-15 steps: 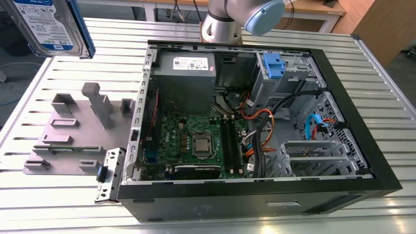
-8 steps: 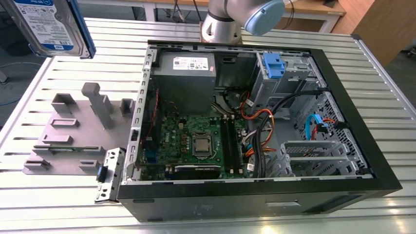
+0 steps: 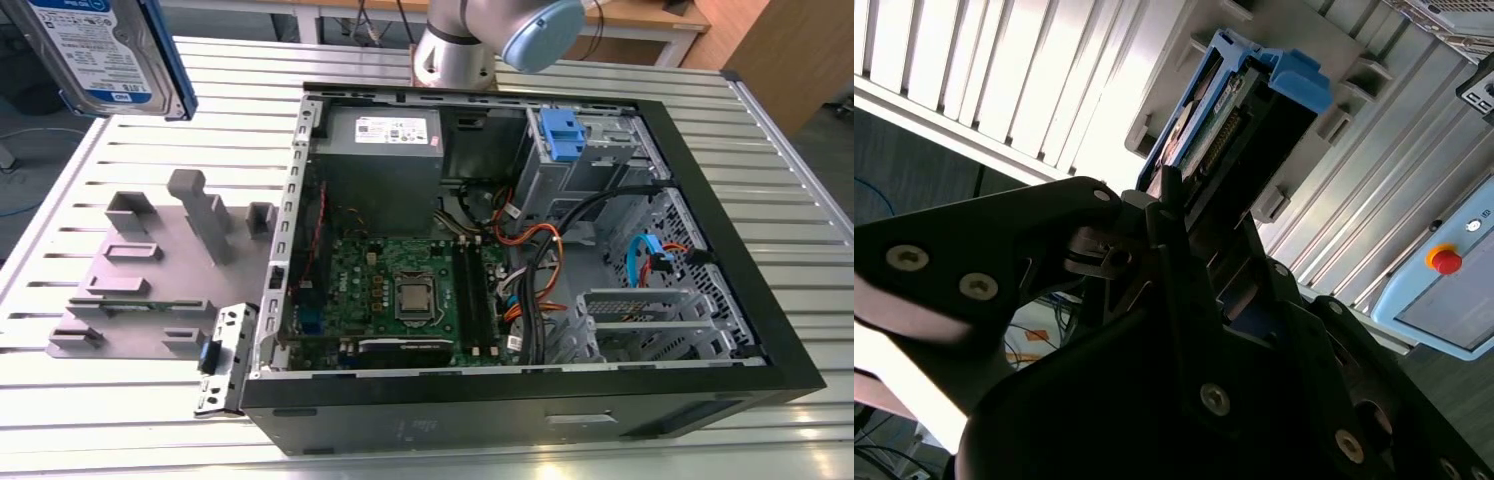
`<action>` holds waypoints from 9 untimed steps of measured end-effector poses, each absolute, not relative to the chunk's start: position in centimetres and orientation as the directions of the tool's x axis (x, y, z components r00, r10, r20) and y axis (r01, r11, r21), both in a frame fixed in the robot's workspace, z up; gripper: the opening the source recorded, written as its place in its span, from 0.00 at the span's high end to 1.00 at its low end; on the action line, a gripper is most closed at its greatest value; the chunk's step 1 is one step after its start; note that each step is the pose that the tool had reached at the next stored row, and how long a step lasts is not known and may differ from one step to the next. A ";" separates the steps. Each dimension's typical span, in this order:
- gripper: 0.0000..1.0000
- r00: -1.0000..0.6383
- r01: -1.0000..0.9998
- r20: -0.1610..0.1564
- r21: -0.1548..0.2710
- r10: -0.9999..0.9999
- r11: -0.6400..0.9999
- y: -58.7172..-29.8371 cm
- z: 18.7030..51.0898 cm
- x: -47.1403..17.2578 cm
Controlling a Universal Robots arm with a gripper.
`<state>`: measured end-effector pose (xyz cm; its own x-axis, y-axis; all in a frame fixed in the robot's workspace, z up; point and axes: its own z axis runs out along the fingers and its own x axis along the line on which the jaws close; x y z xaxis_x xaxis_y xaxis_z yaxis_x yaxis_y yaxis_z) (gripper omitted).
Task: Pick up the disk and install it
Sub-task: 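Pick up the disk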
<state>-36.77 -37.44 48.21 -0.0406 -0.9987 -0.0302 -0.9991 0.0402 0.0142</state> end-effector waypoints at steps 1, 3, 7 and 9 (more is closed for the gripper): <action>0.65 -0.041 -0.999 -0.030 0.014 -0.999 0.040 -37.4 48.2 -36.8; 0.65 -0.041 -0.999 -0.030 0.014 -0.999 0.040 -37.4 48.2 -36.8; 0.65 -0.041 -0.999 -0.030 0.014 -0.999 0.040 -37.4 48.2 -36.7; 0.65 -0.041 -0.999 -0.030 0.014 -0.999 0.040 -37.4 48.2 -36.7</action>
<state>-36.69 -37.44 48.20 -0.0406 -0.9987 -0.0302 -0.9991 0.0402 0.0142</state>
